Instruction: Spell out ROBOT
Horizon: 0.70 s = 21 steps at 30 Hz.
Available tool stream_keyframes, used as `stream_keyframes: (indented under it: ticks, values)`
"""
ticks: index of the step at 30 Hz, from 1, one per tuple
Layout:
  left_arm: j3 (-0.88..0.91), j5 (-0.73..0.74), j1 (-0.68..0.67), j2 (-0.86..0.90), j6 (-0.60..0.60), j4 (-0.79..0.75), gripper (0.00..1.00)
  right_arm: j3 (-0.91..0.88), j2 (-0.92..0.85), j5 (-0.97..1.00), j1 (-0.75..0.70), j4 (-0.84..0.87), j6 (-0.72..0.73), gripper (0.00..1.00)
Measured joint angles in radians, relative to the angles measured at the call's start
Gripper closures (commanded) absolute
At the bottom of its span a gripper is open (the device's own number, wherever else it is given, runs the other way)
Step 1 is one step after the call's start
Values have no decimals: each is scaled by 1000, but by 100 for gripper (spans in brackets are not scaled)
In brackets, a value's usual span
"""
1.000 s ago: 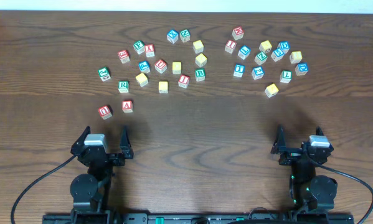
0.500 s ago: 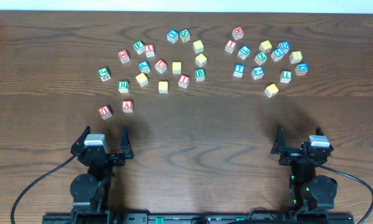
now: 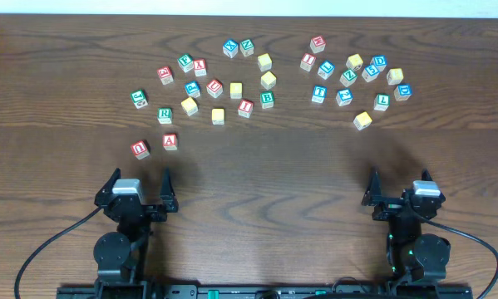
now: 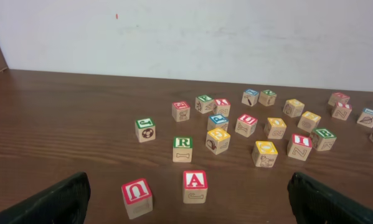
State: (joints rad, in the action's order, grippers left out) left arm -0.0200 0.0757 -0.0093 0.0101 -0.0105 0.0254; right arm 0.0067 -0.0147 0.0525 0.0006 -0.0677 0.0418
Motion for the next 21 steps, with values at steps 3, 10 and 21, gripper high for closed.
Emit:
stream_keyframes:
  ticks: [3,10,21]
  values:
    - [-2,9,0,0,-17,-1,0,0,0,0,0,0,0,1]
    - [-101,27,0,42,-86,58,0,0,0,0,0,0,0,1]
    - [-645,44,0,652,-89,240,0,0,0,0,0,0,2,1]
